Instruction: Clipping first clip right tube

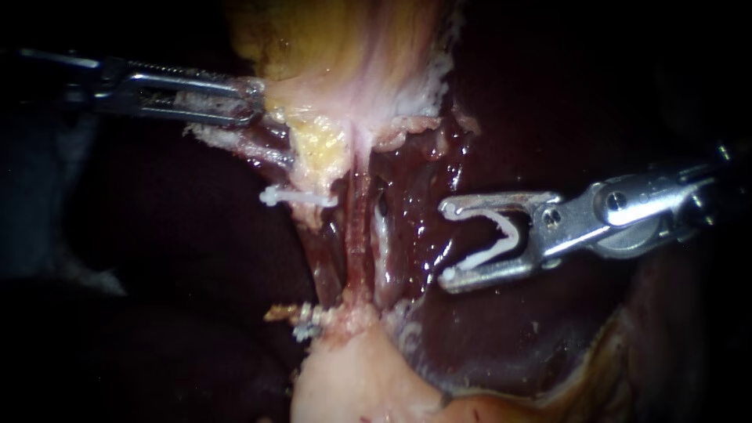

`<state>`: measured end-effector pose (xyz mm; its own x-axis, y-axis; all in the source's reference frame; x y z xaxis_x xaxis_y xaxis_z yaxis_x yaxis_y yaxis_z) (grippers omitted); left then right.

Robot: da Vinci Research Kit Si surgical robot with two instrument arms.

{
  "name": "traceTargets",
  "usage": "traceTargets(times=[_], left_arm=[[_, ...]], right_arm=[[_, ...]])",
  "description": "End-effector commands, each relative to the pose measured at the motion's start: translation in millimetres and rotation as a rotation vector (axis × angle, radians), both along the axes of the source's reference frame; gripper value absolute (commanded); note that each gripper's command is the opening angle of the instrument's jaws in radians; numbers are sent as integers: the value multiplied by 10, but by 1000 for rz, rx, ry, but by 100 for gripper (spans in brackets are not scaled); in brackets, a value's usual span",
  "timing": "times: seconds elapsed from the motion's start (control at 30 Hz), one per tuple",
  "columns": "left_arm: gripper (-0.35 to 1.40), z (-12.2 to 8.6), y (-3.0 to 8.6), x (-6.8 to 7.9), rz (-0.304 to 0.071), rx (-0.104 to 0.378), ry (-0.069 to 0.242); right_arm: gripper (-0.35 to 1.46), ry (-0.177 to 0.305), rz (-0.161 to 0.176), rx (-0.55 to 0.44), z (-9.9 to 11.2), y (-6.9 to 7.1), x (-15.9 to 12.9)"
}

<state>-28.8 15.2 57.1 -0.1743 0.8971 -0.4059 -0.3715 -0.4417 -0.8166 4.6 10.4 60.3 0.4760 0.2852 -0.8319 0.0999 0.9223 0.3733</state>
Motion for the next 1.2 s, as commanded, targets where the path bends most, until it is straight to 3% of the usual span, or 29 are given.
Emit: traceTargets(times=[0.03, 0.2, 0.4, 0.53, 0.87, 1.03, 1.2], left_arm=[[-35, -1, -1, 1, 0, 0, 0], [-35, -13, 1, 14, 7, 7, -7], [-35, -50, 21, 47, -24, 14, -8], [-35, -71, 30, 62, -42, 3, -14], [-35, -77, 25, 59, -54, -3, -3], [-35, -79, 23, 57, -53, -1, -5], [-35, -81, 22, 54, -53, -1, -5]], right_arm=[[50, 0, 0, 0, 0, 0, 0], [50, 0, 1, 0, 0, 0, 1], [50, -1, 1, 0, -1, 0, 2], [50, -1, 1, 1, -1, 0, 2], [50, 16, -4, 11, -4, -2, 8], [50, 45, -23, 65, -4, -8, 24], [50, 48, -11, 110, 2, -16, 46]])
